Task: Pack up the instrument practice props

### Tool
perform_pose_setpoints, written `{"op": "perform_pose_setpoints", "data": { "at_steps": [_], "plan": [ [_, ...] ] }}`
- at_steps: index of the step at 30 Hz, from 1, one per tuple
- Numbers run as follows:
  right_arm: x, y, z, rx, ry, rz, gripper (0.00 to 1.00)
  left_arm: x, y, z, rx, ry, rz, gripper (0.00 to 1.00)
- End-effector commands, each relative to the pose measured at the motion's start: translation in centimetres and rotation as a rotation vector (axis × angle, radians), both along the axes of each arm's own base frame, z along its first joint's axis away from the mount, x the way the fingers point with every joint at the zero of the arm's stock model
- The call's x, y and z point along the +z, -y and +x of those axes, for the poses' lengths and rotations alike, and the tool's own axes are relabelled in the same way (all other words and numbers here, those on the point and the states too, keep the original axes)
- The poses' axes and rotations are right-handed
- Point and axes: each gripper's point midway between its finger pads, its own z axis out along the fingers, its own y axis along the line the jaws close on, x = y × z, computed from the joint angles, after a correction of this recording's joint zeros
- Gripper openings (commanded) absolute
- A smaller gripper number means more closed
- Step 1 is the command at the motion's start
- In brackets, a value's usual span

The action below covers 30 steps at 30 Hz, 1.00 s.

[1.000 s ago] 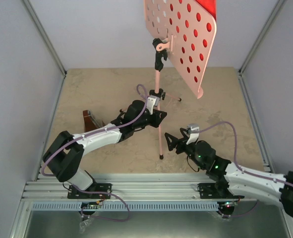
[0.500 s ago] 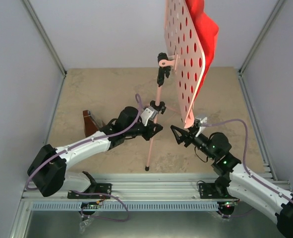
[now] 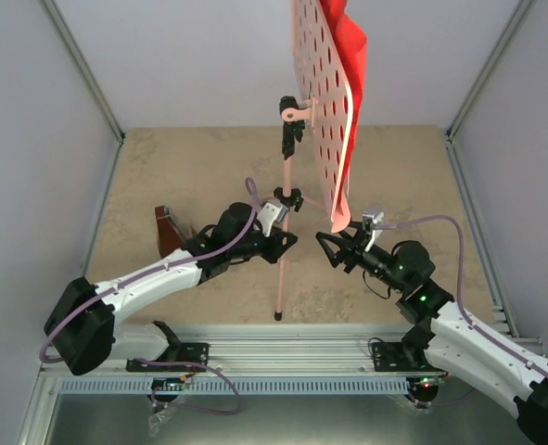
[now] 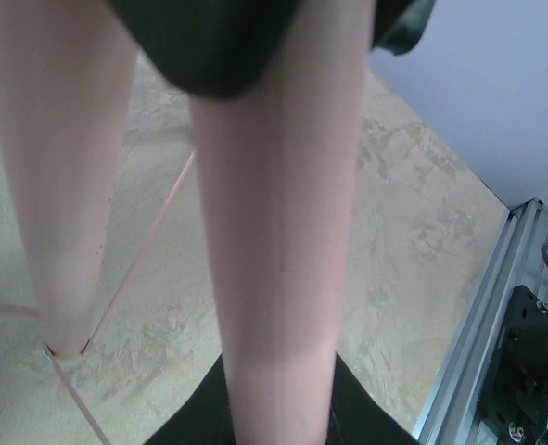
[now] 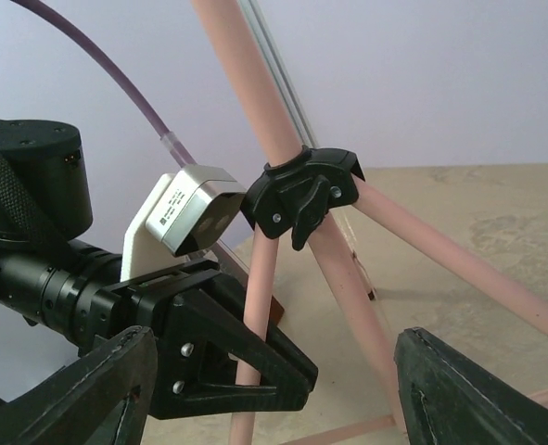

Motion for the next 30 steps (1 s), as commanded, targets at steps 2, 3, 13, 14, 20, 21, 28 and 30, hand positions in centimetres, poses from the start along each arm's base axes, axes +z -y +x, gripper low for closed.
{"op": "perform_pose_setpoints", "data": {
  "at_steps": [2,3,13,14,20,21,28,30],
  "plan": [
    [-1.2,0.8,0.1,-0.038,-0.047,-0.012,0.71,0.9,-1.2,1.8,0.073,0.066,0.002,0.0],
    [-1.5,0.9,0.1,-0.044,-0.055,-0.013,0.71,1.1,-1.2,1.9,0.068,0.076,-0.009,0.0],
    [-1.7,1.7,-0.5,-0.056,-0.072,0.004,0.7,1.6,-1.7,3.2,-0.017,0.135,-0.063,0.0],
    [-1.6,1.8,-0.6,-0.057,-0.07,0.006,0.7,1.8,-1.4,3.3,-0.031,0.144,-0.07,0.0],
    [-1.7,2.5,-1.2,-0.067,-0.071,0.019,0.69,1.5,-0.8,4.0,-0.076,0.176,-0.043,0.0],
    [-1.7,2.6,-1.2,-0.072,-0.069,0.022,0.7,1.4,-0.8,3.9,-0.086,0.175,-0.039,0.0],
    [-1.7,2.6,-0.9,-0.082,-0.069,-0.012,0.7,1.7,-1.0,4.1,-0.069,0.169,-0.03,0.41],
    [-1.5,2.2,-0.7,-0.071,-0.075,-0.039,0.7,2.2,-1.3,4.3,-0.037,0.155,-0.034,0.63]
  ]
}}
